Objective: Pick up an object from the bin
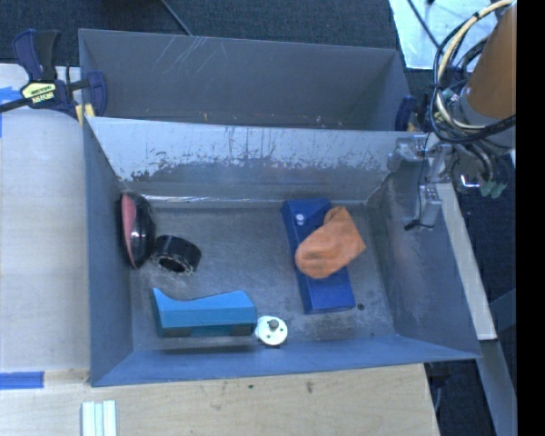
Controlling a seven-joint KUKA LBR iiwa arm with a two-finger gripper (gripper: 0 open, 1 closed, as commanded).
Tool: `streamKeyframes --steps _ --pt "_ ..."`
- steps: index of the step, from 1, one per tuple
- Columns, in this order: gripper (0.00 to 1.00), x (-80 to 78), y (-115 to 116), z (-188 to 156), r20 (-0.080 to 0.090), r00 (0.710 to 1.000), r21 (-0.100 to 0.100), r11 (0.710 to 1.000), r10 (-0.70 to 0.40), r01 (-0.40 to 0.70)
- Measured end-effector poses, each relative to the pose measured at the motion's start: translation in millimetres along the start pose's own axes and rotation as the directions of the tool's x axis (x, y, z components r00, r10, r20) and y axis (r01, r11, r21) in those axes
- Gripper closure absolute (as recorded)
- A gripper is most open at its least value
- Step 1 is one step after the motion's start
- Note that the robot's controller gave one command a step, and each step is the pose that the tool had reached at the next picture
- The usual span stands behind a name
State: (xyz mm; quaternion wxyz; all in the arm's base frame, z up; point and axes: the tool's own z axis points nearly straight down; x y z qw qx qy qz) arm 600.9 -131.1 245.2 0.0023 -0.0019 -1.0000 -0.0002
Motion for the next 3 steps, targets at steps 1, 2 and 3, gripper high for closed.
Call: streamKeyframes --steps 1,2,3 --pt "0.0 -1.3 0.6 -5.3 0.009 1.0 0.001 1.0 -0.002 0.002" --pt "0.0 -8.1 42.0 54.5 0.013 0.998 0.001 0.998 0.067 -0.067" --pt "0.0 37.9 68.5 96.1 0.008 0.997 0.0 0.997 0.075 -0.075"
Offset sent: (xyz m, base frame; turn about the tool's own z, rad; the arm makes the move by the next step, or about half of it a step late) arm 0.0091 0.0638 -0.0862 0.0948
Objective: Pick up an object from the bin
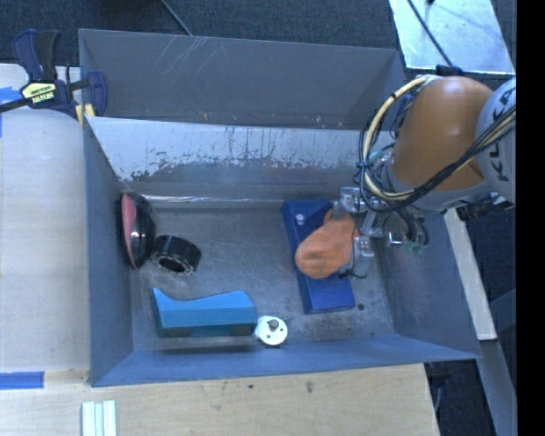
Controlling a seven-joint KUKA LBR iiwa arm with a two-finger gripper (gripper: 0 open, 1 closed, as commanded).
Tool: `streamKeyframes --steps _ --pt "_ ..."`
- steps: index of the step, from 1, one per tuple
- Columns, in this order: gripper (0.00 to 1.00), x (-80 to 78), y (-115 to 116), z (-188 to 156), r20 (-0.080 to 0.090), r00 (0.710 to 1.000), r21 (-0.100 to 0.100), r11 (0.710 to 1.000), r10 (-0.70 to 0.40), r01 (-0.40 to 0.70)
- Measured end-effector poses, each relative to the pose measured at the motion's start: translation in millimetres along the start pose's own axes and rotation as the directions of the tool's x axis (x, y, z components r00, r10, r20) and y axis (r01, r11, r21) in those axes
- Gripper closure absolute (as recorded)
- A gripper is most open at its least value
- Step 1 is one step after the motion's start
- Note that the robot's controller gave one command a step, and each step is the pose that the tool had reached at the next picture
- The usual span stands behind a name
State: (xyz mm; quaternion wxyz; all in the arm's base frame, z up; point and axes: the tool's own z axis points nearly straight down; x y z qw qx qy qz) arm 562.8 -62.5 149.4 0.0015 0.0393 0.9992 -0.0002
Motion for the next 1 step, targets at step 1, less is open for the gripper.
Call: streamKeyframes --steps 1 --pt "1.0 -11.6 1.0 59.8 0.015 0.999 -0.001 0.999 0.049 -0.049"
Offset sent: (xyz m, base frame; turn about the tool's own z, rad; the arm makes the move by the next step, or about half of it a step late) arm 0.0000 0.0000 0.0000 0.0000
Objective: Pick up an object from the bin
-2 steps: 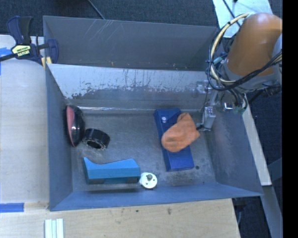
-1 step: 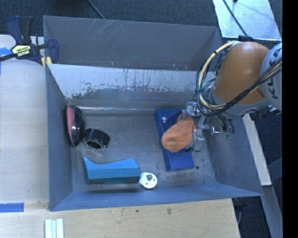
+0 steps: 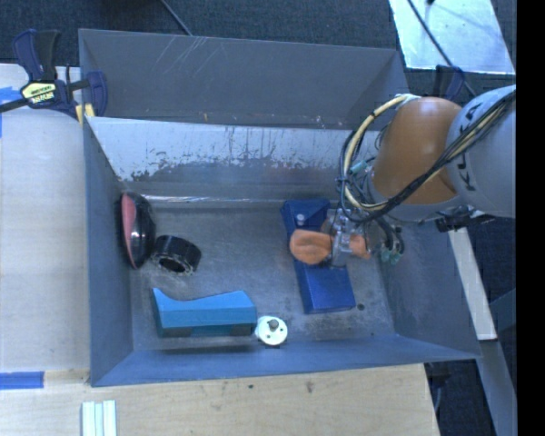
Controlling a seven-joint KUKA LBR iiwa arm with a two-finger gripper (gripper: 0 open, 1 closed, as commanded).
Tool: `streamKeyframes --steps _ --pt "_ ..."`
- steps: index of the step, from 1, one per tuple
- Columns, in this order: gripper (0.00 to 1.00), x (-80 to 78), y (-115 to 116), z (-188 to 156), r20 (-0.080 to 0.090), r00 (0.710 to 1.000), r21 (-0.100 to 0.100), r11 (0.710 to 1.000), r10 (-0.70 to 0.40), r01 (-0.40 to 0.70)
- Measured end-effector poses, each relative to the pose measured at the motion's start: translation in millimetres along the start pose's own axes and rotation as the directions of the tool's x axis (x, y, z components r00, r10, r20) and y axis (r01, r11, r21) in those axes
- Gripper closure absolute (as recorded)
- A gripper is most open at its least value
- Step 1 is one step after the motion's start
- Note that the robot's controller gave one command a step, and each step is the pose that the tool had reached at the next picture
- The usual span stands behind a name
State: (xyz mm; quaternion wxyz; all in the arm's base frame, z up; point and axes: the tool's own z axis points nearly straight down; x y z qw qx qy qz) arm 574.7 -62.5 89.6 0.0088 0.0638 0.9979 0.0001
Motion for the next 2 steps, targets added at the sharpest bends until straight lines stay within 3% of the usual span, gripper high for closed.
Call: streamKeyframes --steps 1,2 --pt "1.0 0.0 0.0 0.0 0.0 1.0 0.0 1.0 0.0 0.0" --pt "1.0 -10.9 3.1 -128.0 -0.014 1.0 0.001 1.0 -0.021 0.021"
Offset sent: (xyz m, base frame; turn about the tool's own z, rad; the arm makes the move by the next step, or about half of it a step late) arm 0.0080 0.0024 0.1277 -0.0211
